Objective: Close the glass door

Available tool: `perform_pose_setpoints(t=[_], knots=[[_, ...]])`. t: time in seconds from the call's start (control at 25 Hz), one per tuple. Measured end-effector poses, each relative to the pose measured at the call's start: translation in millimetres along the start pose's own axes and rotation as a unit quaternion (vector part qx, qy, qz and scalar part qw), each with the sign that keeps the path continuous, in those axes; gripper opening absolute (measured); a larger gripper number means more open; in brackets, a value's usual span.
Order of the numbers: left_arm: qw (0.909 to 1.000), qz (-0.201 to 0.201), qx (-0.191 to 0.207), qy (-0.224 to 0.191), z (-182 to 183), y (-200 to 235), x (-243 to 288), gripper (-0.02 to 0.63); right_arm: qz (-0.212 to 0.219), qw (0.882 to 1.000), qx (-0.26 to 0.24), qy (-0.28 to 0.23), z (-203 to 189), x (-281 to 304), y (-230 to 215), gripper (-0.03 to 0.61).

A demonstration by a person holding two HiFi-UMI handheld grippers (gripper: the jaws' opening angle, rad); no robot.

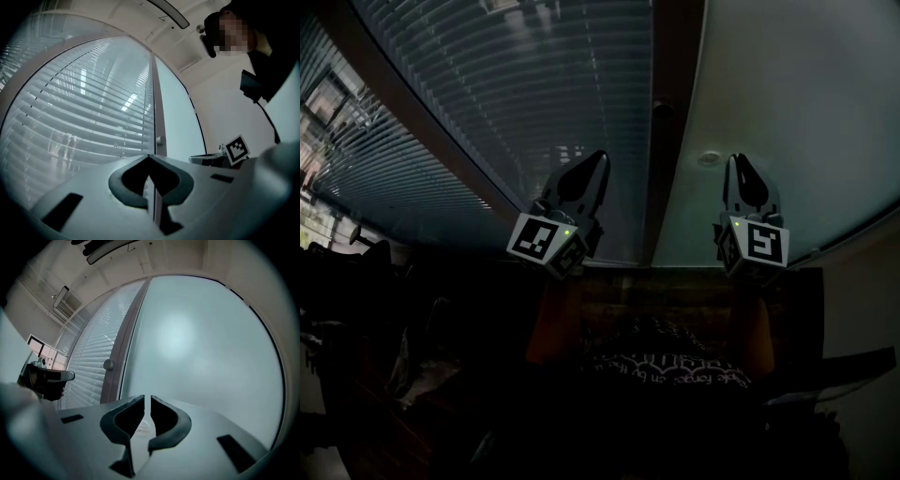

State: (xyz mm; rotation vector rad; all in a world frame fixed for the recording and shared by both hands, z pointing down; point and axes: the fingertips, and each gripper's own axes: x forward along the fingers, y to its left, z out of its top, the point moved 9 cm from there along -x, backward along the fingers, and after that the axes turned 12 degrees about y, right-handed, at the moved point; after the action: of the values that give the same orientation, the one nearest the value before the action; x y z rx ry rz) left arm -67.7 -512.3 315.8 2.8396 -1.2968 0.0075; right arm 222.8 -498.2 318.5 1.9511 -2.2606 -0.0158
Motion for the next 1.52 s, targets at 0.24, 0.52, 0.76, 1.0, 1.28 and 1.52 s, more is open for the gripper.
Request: perform_pose_setpoints(t=[0.24,0.52,0.76,1.0,1.28,1.52], knots=[[1.0000,0.007,-0.001,0.001,3,-1,-2,0.002,-0.001,1.000,0.004,-0.006,4,-11,4,0.028],[1.0000,0.000,-0.002,-0.001,9,-4,-3,0.002,0.002,1.000,-0.004,-0.017,13,-18,10,0.003],[1.0000,-0.007,0.000,0.003,2,-9,-3,0.002,0.004,1.000,-0.013,0.000,3,-19,14,0.003],[1.0000,-0.003,-0.002,0.007,4,-9,-3,0.002,0.000,1.000,-0.014,0.003,10,-20,14,0.003],[1.0000,0.001,-0.001,0.009,1,-7,-4,0.002,-0.004,1.000,-0.002,0.001,5,-19,10,0.003],[1.0000,-0.002,0.000,0.008,2,-9,-4,0.002,-0.006,1.000,-0.007,0.005,7,-22,8,0.003]])
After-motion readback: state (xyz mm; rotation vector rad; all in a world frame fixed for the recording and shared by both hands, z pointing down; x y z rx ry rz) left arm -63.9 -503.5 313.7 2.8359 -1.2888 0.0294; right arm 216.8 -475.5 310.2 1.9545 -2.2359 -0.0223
